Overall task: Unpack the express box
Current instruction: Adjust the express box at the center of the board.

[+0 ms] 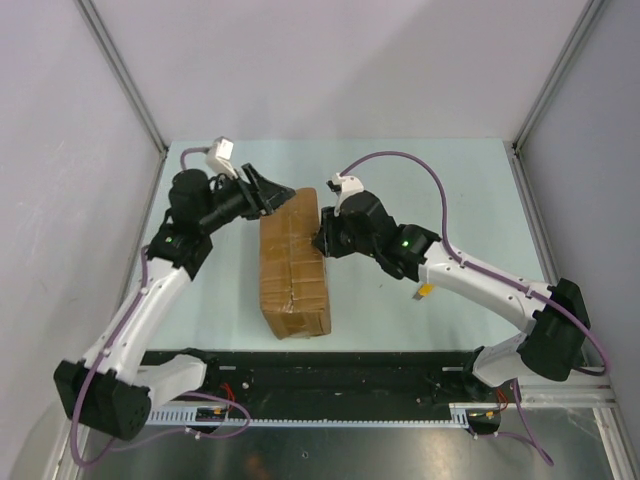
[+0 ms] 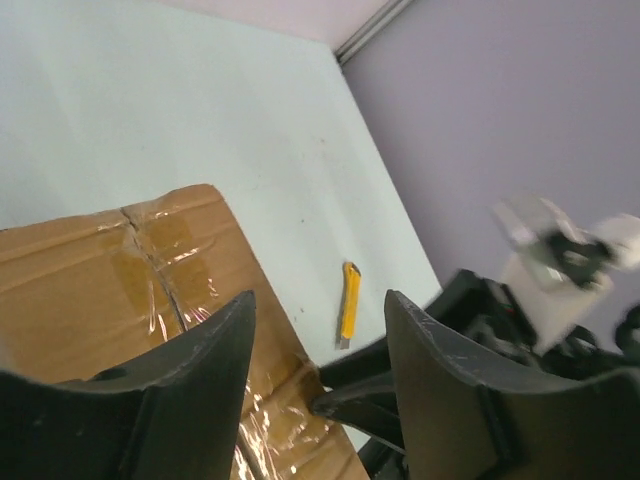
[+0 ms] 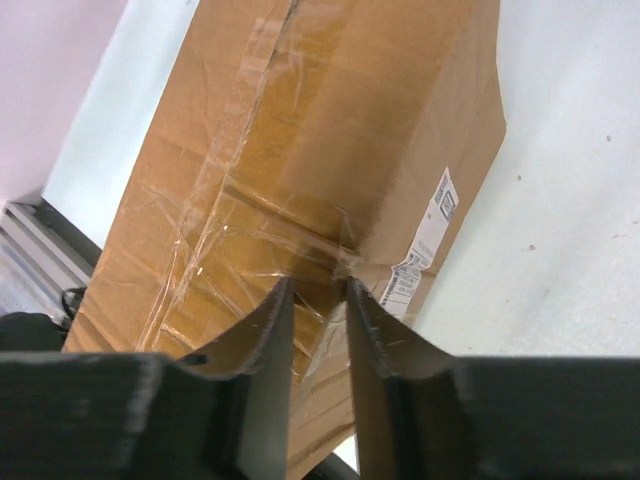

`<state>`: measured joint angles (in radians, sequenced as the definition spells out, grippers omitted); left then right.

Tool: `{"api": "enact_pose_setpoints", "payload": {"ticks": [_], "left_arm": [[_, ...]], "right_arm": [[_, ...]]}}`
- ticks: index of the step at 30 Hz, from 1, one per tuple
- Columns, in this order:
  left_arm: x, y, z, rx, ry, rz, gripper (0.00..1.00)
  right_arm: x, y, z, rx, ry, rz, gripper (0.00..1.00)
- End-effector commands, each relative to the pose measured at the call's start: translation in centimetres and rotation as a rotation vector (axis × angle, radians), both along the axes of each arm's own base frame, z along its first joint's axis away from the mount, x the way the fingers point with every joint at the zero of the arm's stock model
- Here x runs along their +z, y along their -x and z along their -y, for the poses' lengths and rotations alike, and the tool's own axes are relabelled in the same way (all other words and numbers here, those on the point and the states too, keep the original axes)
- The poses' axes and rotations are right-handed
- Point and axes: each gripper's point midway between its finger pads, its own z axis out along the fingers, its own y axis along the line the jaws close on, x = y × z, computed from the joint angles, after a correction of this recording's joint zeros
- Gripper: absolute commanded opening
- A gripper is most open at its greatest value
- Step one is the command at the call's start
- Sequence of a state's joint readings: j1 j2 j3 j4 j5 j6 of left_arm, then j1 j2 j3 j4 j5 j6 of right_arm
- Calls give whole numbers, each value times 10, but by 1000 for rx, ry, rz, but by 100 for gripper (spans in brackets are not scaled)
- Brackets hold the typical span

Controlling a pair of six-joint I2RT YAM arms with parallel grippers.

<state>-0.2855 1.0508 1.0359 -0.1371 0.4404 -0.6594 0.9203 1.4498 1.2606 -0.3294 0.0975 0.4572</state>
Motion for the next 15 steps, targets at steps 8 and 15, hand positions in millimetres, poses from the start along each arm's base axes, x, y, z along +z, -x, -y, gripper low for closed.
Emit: {"api": "enact_pose_setpoints", "payload": {"ticks": [8, 15], "left_arm": [[-18, -38, 56, -131, 111, -55, 52], [-53, -31, 67, -162, 72, -114, 52]], "right_arm": [[-30, 10, 2, -14, 85, -64, 13], [-27, 8, 7, -43, 84, -64, 14]]}}
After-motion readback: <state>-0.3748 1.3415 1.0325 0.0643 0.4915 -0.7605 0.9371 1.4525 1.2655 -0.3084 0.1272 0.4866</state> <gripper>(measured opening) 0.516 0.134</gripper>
